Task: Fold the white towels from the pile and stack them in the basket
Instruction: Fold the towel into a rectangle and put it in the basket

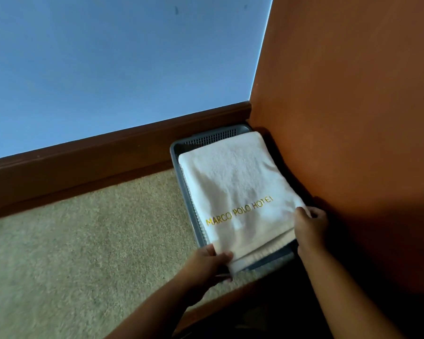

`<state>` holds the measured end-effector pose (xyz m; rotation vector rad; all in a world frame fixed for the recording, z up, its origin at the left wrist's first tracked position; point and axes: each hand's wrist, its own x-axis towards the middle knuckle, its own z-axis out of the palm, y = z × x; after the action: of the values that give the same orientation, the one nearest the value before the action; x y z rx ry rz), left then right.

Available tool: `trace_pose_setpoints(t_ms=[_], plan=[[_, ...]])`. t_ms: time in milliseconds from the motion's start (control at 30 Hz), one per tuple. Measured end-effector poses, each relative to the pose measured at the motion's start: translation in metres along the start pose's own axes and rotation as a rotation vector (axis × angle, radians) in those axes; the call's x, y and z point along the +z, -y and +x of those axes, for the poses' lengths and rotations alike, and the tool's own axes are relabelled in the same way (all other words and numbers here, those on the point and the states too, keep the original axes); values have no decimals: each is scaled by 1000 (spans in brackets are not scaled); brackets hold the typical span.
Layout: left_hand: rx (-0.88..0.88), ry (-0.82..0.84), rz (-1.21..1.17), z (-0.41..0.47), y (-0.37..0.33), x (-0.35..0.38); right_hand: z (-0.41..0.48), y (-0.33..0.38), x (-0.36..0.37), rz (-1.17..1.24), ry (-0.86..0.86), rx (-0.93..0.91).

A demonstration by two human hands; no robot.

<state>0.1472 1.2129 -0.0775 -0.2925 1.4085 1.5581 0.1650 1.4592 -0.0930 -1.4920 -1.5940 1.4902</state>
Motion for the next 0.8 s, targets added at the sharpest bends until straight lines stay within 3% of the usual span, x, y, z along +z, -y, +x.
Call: trace_pose_setpoints(t_ms=[100, 200, 267, 300, 400, 467, 633, 800], plan=[[123, -341, 426, 0, 6, -13, -8, -13, -5, -213, 12, -142], [429, -655, 891, 7, -12, -22, -22, -19, 1, -499, 70, -638], [630, -606, 1167, 17, -29, -19, -25, -21, 12, -743, 231, -783], [657, -514, 1313, 26, -37, -15, -25, -25, 18, -860, 325, -770], [544, -203, 1631, 57, -51, -5, -17, -42, 25, -1083, 456, -634], [456, -122, 1647, 78, -51, -7, -9, -46, 23, -1121, 509, -588], [415, -119, 1624, 107, -59, -18, 9, -35, 21, -1119, 718, -533], [420, -120, 1620, 123, -60, -18, 19, -36, 28, -1122, 750, -496]])
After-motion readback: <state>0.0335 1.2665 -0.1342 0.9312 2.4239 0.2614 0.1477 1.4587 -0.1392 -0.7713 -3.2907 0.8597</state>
